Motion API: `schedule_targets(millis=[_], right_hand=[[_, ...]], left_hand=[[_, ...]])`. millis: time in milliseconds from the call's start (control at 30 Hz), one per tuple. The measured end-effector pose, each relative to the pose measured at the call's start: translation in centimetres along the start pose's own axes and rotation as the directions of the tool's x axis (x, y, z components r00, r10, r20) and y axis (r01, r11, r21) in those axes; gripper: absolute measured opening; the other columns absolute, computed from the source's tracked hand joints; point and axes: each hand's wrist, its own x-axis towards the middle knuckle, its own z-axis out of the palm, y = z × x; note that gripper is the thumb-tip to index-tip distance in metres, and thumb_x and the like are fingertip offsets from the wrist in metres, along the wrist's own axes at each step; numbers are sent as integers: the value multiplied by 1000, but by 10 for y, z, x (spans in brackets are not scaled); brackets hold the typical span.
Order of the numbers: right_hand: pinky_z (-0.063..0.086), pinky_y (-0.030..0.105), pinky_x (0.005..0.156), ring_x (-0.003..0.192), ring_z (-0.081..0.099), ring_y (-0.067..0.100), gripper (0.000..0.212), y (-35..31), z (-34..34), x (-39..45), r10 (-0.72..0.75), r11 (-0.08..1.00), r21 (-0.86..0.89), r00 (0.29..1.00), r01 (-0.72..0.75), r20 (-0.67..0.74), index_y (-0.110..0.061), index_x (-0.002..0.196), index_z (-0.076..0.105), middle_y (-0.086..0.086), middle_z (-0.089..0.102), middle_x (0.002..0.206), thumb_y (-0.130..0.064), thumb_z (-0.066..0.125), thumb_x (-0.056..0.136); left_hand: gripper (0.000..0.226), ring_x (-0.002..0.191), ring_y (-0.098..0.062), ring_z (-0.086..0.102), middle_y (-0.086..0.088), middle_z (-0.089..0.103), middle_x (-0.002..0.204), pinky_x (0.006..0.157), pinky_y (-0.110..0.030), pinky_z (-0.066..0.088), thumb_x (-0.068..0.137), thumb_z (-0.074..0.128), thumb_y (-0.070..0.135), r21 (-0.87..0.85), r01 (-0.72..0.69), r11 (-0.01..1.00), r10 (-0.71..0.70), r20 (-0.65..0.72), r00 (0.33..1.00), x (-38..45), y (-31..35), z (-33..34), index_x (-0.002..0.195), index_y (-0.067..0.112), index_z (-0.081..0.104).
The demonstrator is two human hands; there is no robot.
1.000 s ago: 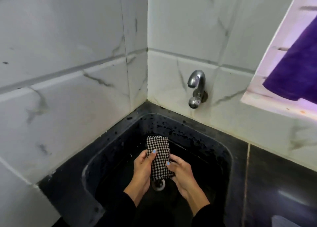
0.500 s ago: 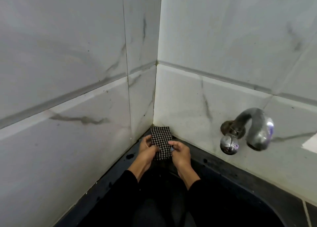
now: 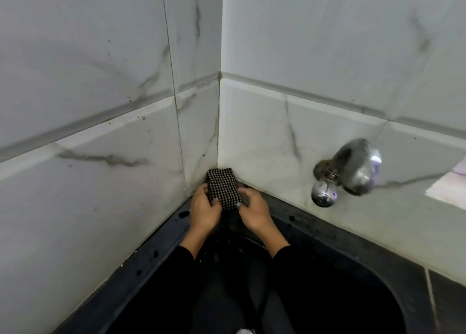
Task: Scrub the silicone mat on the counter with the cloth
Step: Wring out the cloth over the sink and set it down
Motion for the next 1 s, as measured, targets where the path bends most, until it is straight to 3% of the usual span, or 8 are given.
schedule_targets(millis=[167,300,400,533,667,733,833,1000], right_hand=[[36,23,102,128,44,17,36,9,-42,-92,-12,998,68,999,15,-47,-15,126,55,3,53,133,-9,54,91],[41,27,98,127,44,15,33,25,-81,-173,26,992,128,993,-11,-115,-21,124,57,0,54,131,-14,53,93],[39,24,96,125,44,12,31,46,-111,-234,36,989,146,987,-12,-158,-22,123,57,-2,52,131,-16,53,93],[42,24,95,120,48,9,30,93,-162,-315,78,991,123,967,-49,-243,-22,121,60,-2,57,125,-16,55,91],[39,16,84,108,57,11,28,151,-216,-389,156,987,88,926,-134,-343,-16,117,62,5,64,112,-11,58,89],[41,18,87,109,58,14,30,185,-242,-427,191,981,39,910,-191,-368,-11,118,61,6,63,114,-9,57,88],[43,34,99,111,59,26,32,232,-278,-473,246,958,-28,865,-286,-438,-7,117,61,13,64,117,-6,58,85],[40,28,94,110,60,30,31,286,-335,-548,387,879,3,710,-476,-589,-1,118,61,19,64,118,-6,58,87]], left_hand=[[43,118,-25,50,-12,51,130,97,-26,35,92,46,5,-85,3,996,-5,-29,1000,-82,32,-10,134,4,36],[46,119,-23,50,-5,54,130,105,-38,37,93,47,14,-74,-28,997,30,22,999,-156,58,-16,137,8,34],[44,111,-19,54,-4,58,121,99,-37,42,92,52,18,-89,-59,994,65,74,995,-213,74,-15,133,10,40],[31,90,-6,57,4,61,102,75,-19,42,91,56,25,-124,-82,989,104,188,977,-299,91,4,120,14,54],[24,94,-14,61,1,65,101,83,-27,47,89,58,29,-132,-41,990,85,353,932,-380,91,43,109,17,61],[25,93,-15,62,0,67,100,83,-28,48,87,60,30,-82,-21,996,53,413,909,-419,90,69,108,16,62],[30,91,-15,62,0,67,97,79,-25,45,85,63,32,11,-24,1000,16,458,889,-468,87,106,108,13,64],[37,105,-24,59,-7,67,106,93,-33,45,83,64,34,241,-100,965,-24,463,886,-521,86,146,110,9,63]])
